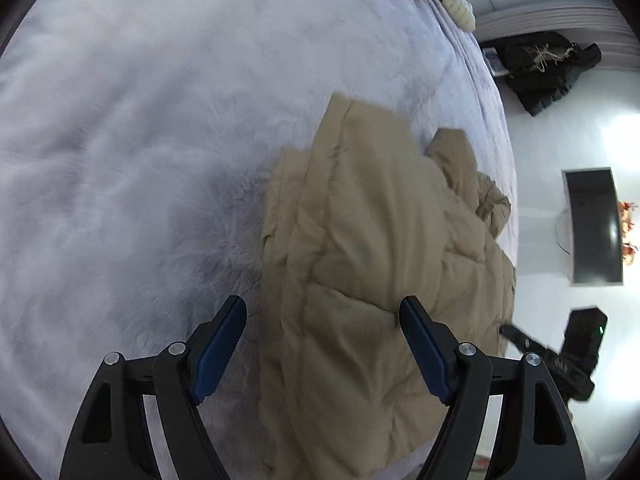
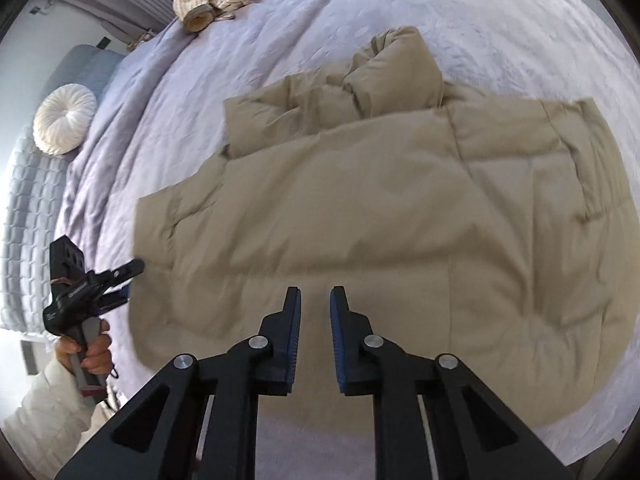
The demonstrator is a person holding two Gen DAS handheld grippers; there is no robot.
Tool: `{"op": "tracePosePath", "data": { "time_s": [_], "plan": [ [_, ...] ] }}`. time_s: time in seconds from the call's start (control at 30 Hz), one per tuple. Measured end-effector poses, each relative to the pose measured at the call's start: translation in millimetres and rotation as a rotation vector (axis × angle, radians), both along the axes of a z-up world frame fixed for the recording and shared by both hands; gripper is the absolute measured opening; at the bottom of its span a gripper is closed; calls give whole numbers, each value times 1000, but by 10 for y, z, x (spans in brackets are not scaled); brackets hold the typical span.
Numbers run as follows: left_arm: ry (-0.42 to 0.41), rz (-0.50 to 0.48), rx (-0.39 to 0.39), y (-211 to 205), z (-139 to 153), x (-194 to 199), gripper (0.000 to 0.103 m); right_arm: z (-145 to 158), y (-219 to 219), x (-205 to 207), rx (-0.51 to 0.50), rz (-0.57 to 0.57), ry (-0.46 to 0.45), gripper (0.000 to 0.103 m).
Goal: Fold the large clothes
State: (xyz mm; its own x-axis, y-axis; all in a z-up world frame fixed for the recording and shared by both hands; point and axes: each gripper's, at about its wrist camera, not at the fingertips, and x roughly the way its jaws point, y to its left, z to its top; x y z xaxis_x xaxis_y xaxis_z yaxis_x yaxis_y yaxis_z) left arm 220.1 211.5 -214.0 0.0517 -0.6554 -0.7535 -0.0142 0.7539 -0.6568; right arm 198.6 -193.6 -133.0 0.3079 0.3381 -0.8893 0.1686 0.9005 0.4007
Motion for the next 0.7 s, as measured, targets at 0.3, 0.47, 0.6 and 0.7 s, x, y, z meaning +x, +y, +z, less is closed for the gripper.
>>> {"op": "tracePosePath", "data": {
  "time_s": [0.3,0.47,0.6,0.7],
  "plan": [
    [62,-152,-95,-249,-328,60,80,-250,29,430,-61,-22,-41,16],
    [72,-261,-97,-533,-339,92,80,-517,83,568,-68,-65,3,15],
    [69,-310,-169,-641,-151,52,33,-628,72,577,-62,-92,20,13],
    [47,-332,-211,-712,107,-2,29,-680,42,576,-50,-112,36,12]
  ]
}}
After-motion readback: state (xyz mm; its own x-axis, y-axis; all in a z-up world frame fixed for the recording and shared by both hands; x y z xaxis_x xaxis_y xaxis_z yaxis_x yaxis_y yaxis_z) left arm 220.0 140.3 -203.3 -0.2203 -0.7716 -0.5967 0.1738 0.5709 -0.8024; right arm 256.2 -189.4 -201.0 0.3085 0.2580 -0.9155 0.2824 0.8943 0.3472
